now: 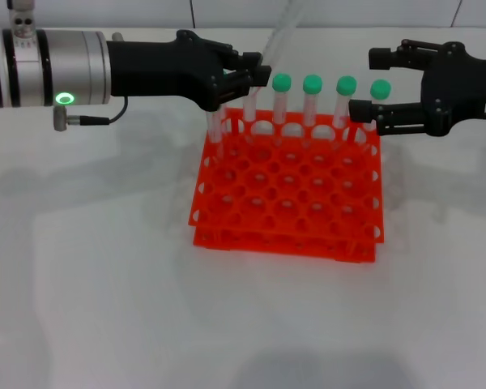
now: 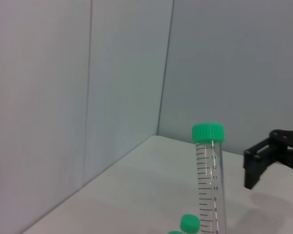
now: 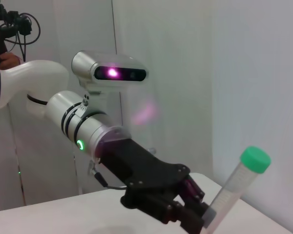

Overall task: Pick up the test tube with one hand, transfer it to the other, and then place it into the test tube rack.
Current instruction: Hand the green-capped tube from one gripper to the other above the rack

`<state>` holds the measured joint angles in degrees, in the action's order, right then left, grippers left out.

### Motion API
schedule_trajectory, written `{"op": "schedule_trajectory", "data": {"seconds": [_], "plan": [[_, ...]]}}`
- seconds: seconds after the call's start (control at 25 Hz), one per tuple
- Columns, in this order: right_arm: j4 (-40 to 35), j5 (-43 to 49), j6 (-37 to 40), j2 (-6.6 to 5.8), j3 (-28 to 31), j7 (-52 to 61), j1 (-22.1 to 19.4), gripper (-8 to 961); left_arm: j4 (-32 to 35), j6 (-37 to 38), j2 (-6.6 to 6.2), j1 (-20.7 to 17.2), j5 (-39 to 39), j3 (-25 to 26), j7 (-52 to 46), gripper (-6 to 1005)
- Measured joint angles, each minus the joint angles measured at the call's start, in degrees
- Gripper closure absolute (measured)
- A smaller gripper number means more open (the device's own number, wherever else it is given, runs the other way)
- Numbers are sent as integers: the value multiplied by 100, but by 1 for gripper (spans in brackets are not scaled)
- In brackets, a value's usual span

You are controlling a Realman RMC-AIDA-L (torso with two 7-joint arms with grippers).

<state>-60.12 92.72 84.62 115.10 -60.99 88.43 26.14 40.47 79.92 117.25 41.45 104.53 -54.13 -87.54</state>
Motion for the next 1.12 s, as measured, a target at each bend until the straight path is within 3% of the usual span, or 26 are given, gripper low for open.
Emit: {"op": "schedule_trajectory", "data": {"seconds": [0.52, 1.12], "plan": [[67, -440, -216, 20, -3, 154, 68, 111, 20, 152, 25, -2, 1, -54, -77, 767], [245, -619, -232, 33, -70, 222, 216, 157, 55, 426, 10, -286, -218, -12, 219, 759]]}}
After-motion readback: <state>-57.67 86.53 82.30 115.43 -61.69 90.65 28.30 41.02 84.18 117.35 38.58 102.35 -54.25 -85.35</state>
